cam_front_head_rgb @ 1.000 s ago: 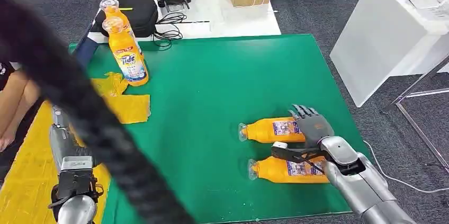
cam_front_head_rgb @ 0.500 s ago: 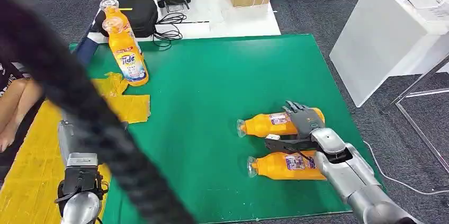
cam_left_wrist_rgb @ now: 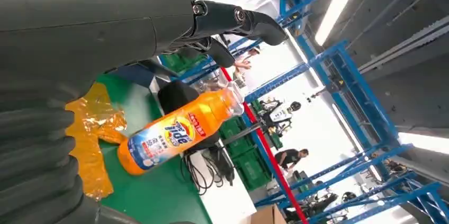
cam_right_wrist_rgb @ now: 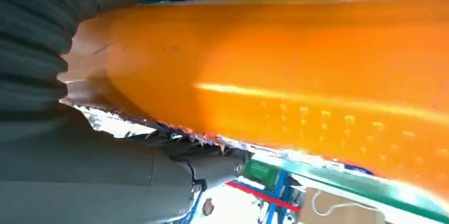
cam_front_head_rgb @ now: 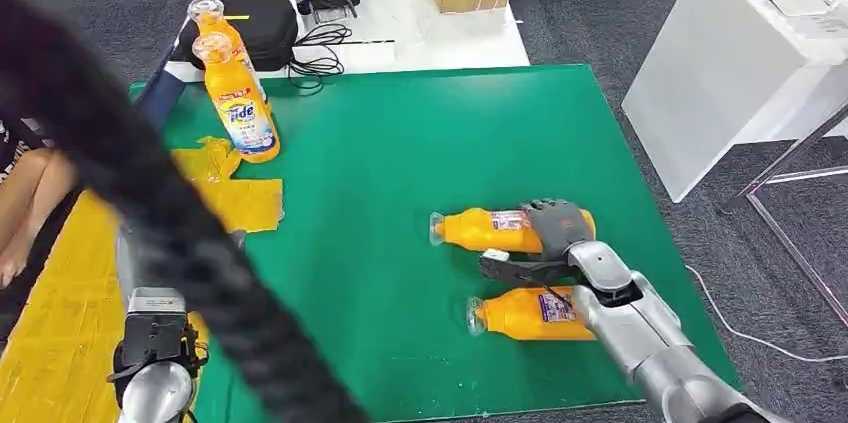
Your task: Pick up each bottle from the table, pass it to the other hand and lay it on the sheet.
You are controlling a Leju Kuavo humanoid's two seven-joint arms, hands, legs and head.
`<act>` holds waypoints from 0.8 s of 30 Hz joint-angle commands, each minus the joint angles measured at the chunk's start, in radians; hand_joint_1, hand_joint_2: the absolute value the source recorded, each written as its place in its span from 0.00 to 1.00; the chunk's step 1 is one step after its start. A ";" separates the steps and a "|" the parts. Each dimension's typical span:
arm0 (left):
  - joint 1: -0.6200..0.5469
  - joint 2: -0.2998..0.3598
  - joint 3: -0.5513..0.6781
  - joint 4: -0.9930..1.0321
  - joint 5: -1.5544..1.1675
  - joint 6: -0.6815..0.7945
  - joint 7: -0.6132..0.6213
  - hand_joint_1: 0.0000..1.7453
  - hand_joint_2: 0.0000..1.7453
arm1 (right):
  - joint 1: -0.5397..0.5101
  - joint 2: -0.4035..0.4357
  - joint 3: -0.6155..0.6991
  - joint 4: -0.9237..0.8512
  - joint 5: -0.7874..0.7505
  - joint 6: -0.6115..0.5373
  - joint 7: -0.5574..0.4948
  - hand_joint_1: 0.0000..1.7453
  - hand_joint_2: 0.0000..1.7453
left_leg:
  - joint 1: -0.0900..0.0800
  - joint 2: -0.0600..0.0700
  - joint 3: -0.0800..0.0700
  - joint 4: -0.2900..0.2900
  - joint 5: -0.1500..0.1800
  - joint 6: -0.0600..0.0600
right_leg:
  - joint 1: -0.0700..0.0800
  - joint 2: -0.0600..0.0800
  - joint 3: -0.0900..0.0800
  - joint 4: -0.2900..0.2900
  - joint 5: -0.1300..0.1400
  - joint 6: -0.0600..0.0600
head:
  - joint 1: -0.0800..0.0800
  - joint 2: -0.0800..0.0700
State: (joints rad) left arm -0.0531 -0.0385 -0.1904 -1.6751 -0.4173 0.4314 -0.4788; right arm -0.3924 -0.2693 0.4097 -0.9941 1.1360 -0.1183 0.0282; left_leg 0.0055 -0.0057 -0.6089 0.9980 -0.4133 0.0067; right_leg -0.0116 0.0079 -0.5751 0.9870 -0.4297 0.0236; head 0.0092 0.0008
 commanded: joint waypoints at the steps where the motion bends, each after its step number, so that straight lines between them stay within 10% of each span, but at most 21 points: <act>1: 0.047 0.007 0.009 -0.024 0.015 -0.033 0.018 0.00 1.00 | 0.040 0.230 -0.064 -0.113 -0.122 -0.142 -0.051 1.00 1.00 | 0.001 0.005 0.004 0.000 -0.003 -0.001 | 0.002 0.004 0.003 -0.001 -0.001 -0.002 | 0.000 0.000; 12: 0.001 -0.004 -0.042 0.024 0.047 -0.155 0.030 0.00 1.00 | 0.100 0.373 -0.084 -0.270 -0.305 -0.341 -0.188 1.00 1.00 | 0.002 0.000 -0.001 0.000 -0.001 0.000 | 0.001 0.000 -0.001 0.001 -0.001 -0.001 | 0.000 0.000; 24: -0.033 -0.007 -0.128 0.079 0.084 -0.229 0.029 0.00 1.00 | 0.137 0.412 -0.070 -0.310 -0.554 -0.299 -0.327 1.00 1.00 | 0.000 -0.002 0.000 0.000 -0.001 -0.001 | 0.001 -0.003 0.000 0.000 -0.002 -0.001 | 0.000 0.000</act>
State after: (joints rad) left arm -0.0282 -0.0389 -0.2422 -1.6968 -0.3582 0.2415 -0.4528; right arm -0.2643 0.1068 0.3536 -1.2810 0.7310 -0.4543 -0.2299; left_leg 0.0054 -0.0057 -0.6105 0.9979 -0.4133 0.0064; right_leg -0.0116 0.0080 -0.5777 0.9873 -0.4300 0.0235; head 0.0092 0.0008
